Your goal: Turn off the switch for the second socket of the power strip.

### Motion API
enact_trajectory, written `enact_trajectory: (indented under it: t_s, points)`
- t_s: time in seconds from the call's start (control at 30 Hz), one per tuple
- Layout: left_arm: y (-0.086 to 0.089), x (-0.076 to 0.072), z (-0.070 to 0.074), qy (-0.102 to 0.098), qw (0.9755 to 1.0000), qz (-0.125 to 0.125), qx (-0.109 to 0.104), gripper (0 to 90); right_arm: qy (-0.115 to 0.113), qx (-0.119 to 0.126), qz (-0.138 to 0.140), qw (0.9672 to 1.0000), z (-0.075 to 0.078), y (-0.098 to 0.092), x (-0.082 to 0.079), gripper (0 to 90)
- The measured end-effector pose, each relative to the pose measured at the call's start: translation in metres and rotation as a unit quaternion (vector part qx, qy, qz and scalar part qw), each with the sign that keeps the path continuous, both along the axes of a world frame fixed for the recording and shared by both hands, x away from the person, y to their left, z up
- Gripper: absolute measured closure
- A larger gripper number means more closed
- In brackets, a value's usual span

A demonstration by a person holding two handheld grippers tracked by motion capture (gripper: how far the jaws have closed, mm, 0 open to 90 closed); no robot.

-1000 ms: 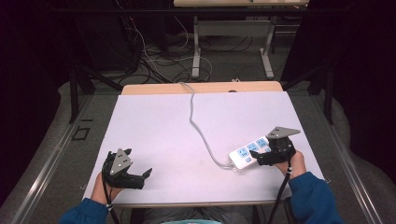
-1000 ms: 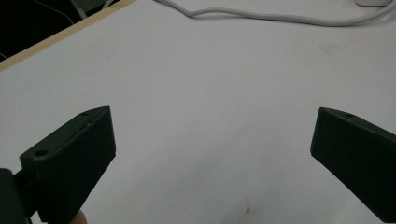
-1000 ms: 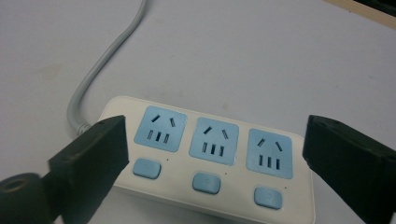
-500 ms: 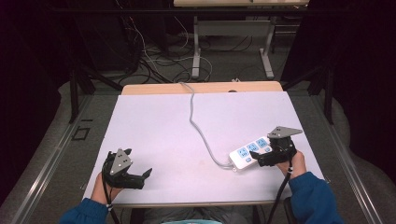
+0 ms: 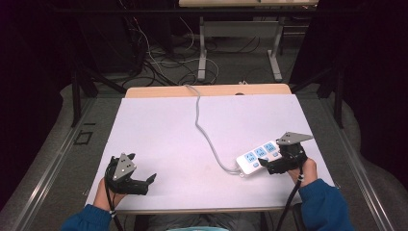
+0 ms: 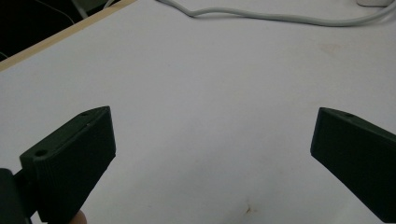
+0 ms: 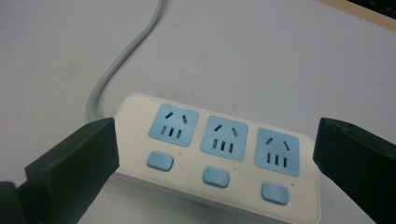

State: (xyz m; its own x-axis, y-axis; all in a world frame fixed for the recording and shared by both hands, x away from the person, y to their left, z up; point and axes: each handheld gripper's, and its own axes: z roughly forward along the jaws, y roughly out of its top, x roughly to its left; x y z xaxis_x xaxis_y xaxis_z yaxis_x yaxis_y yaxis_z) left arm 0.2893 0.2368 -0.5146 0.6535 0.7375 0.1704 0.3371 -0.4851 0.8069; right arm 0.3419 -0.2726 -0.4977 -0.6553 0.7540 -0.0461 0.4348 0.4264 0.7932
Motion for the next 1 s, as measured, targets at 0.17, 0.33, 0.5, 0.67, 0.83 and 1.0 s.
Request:
enact_trajectory:
  t_s: [0.17,0.33,0.5,0.67,0.83,1.0]
  points:
    - [0.0,0.0,0.0,0.0,1.0,0.0,-0.002,0.0,-0.003,-0.003,0.0,1.0,0.001,-0.001,-0.005,0.0]
    - [0.0,0.0,0.0,0.0,1.0,0.0,0.0,0.0,-0.005,-0.001,-0.006,1.0,0.0,-0.006,-0.011,0.0]
    - [0.0,0.0,0.0,0.0,1.0,0.001,-0.001,0.0,-0.005,0.005,-0.011,0.9999,0.001,-0.01,-0.016,0.0]
    - [0.001,0.0,0.0,0.0,1.0,0.002,-0.001,0.0,-0.005,0.006,-0.012,0.9999,-0.001,-0.011,-0.019,0.0]
    - [0.001,0.0,0.0,0.001,1.0,0.001,-0.002,0.0,-0.002,0.005,-0.014,0.9999,-0.003,-0.014,-0.024,0.0]
    - [0.001,0.0,0.0,0.001,1.0,0.001,-0.002,0.0,-0.003,0.007,-0.021,0.9997,-0.004,-0.016,-0.029,0.0]
